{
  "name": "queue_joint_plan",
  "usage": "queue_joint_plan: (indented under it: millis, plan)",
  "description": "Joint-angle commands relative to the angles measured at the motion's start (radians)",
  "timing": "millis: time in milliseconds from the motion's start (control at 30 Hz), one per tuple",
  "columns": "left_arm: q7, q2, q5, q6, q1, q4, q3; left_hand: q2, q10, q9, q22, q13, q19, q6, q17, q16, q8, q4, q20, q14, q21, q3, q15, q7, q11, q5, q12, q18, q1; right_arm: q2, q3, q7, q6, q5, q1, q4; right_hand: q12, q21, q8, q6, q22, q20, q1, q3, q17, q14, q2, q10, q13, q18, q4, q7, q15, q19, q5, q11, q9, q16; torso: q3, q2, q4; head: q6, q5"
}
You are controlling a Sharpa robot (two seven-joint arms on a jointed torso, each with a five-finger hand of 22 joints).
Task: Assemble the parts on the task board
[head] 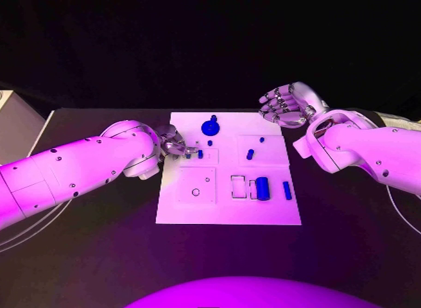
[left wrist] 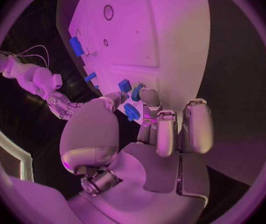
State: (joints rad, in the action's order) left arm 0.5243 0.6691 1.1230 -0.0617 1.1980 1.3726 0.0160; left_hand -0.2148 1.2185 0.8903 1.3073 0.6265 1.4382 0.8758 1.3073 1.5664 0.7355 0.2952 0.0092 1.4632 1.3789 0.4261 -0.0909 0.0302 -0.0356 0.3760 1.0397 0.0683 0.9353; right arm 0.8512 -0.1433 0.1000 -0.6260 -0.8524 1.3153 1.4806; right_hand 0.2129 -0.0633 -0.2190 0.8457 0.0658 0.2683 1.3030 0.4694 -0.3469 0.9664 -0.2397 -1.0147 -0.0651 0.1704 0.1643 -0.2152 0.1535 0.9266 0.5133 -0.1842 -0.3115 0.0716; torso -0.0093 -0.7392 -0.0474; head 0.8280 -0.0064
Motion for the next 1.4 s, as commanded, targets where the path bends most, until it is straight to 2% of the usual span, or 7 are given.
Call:
queue_joint_plan:
  millis: [33,300,433,867,1400]
  plan:
    - [0.004,-0.001,0.009,0.004,-0.003,0.003,-0.002,0.011,-0.003,0.002,0.035,0.001,0.004,0.006,0.249,-0.006,0.007,0.001,0.006,0.103,-0.005,-0.007,0.002,0.003,0.001,0.004,0.001,-0.005,-0.001,0.0,0.0,0.006,0.013,-0.008,0.0,0.001,-0.005,0.0,0.004,0.006,-0.001,0.002,0.0,0.002,0.001,-0.004,-0.006,0.004,0.001,0.014,0.003,-0.03,0.004,-0.007,0.003,-0.002,0.001,-0.001,0.0001,0.001,-0.0003,0.0,0.0]
    - [0.015,0.003,0.012,0.024,-0.003,-0.001,-0.001,0.011,-0.003,0.002,0.035,0.001,0.004,0.006,0.249,-0.006,0.007,0.001,0.006,0.103,-0.005,-0.007,0.002,0.003,0.001,0.004,0.001,-0.005,-0.001,0.001,0.0,0.006,0.014,-0.008,0.0,0.001,-0.005,0.0,0.004,0.006,-0.001,0.002,0.0,0.002,0.001,-0.004,-0.006,0.004,0.001,0.014,0.003,-0.03,0.004,-0.007,0.003,-0.002,0.001,-0.001,-0.0002,0.001,-0.0009,-0.001,0.0]
    - [0.017,0.005,0.014,0.029,-0.003,-0.003,-0.001,0.023,-0.004,0.002,0.033,-0.001,0.003,0.005,0.248,-0.007,0.007,0.0,0.005,0.102,-0.006,-0.006,0.001,0.001,0.0,0.008,0.001,-0.005,0.007,0.002,0.0,0.006,0.014,-0.008,0.0,0.002,-0.005,0.0,0.004,0.006,-0.001,0.002,0.0,0.002,0.001,-0.004,-0.006,0.004,0.001,0.014,0.003,-0.03,0.004,-0.007,0.003,-0.002,0.001,-0.001,-0.0006,0.0,-0.0006,-0.002,0.0]
    - [0.021,0.012,0.023,0.025,-0.003,-0.004,0.0,0.032,-0.003,0.002,0.034,0.0,0.003,0.005,0.249,-0.006,0.007,0.0,0.005,0.103,-0.006,0.005,0.0,0.0,-0.001,0.011,0.001,-0.005,0.019,0.002,0.0,0.006,0.014,-0.008,0.0,0.001,-0.005,0.0,0.005,0.007,-0.002,0.002,0.0,0.003,0.003,-0.005,-0.006,0.004,0.001,0.014,0.003,-0.03,0.004,-0.008,0.004,-0.002,0.001,-0.001,-0.0008,0.0,-0.0012,0.0,0.0]
    - [0.012,0.009,0.01,0.015,-0.003,-0.001,0.001,0.024,-0.004,0.003,0.035,-0.001,0.004,0.002,0.249,-0.006,0.008,-0.002,0.003,0.103,-0.006,0.035,-0.002,-0.002,-0.003,0.01,0.0,-0.005,0.046,0.002,0.0,0.005,0.014,-0.009,0.0,0.001,-0.005,0.0,0.005,0.007,-0.002,0.002,0.0,0.003,0.003,-0.005,-0.006,0.004,0.001,0.014,0.003,-0.03,0.004,-0.008,0.004,-0.002,0.001,-0.001,0.0005,0.0,-0.0004,0.001,0.001]
